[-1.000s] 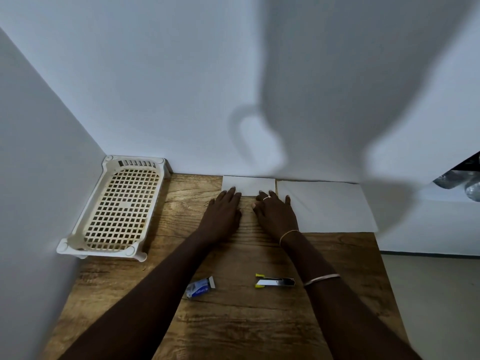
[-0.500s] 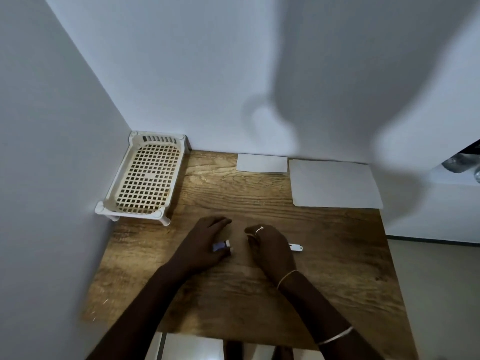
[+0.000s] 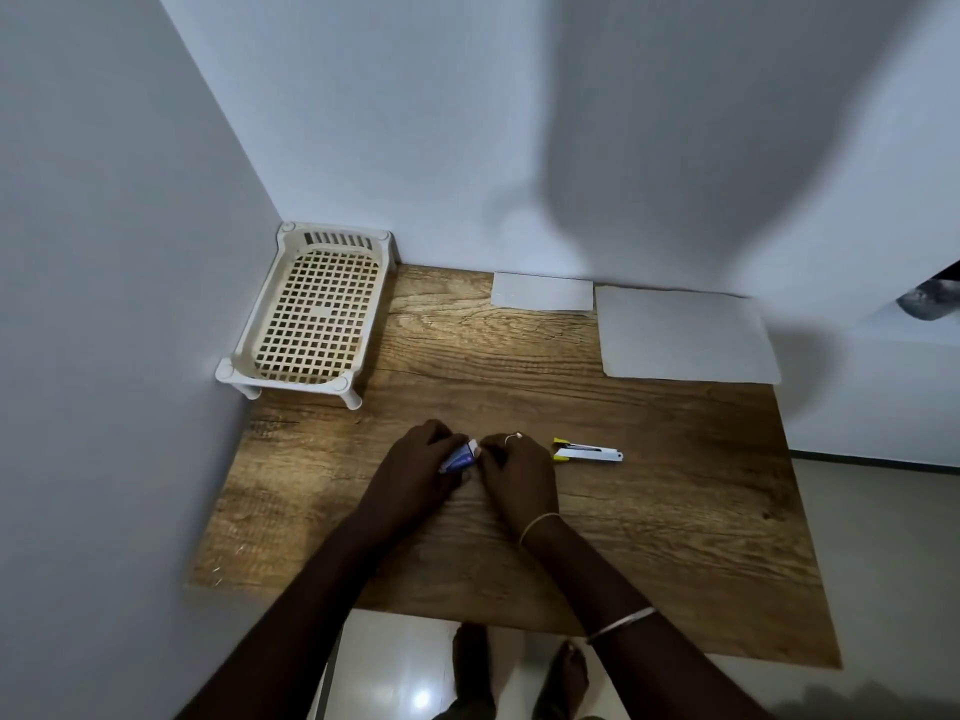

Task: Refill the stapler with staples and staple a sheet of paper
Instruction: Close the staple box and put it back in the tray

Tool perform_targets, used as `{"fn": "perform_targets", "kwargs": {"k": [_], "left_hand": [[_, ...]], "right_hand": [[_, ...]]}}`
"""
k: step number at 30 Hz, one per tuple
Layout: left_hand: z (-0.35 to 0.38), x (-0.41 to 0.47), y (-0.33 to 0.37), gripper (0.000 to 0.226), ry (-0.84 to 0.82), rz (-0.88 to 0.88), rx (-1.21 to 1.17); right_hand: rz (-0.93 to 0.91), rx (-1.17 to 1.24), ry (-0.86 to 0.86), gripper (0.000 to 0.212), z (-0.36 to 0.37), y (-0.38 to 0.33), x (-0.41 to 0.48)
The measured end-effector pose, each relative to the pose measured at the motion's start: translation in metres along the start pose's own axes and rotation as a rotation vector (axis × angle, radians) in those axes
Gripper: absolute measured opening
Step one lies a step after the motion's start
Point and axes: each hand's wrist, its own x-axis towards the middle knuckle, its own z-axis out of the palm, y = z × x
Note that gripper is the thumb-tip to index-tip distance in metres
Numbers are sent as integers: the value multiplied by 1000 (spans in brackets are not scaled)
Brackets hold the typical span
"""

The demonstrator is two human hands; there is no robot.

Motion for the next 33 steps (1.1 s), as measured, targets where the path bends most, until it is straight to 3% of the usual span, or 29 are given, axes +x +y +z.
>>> {"fn": "perform_targets", "kwargs": {"k": [10,33], "left_hand": [[-4,-14,19,45,94,-40,-83],[-12,-27,44,47,201,-32,-117]], "right_hand": [[103,105,-24,14,-3,-13,-4],[29,199,-111,12,-29,-10,-2]]}}
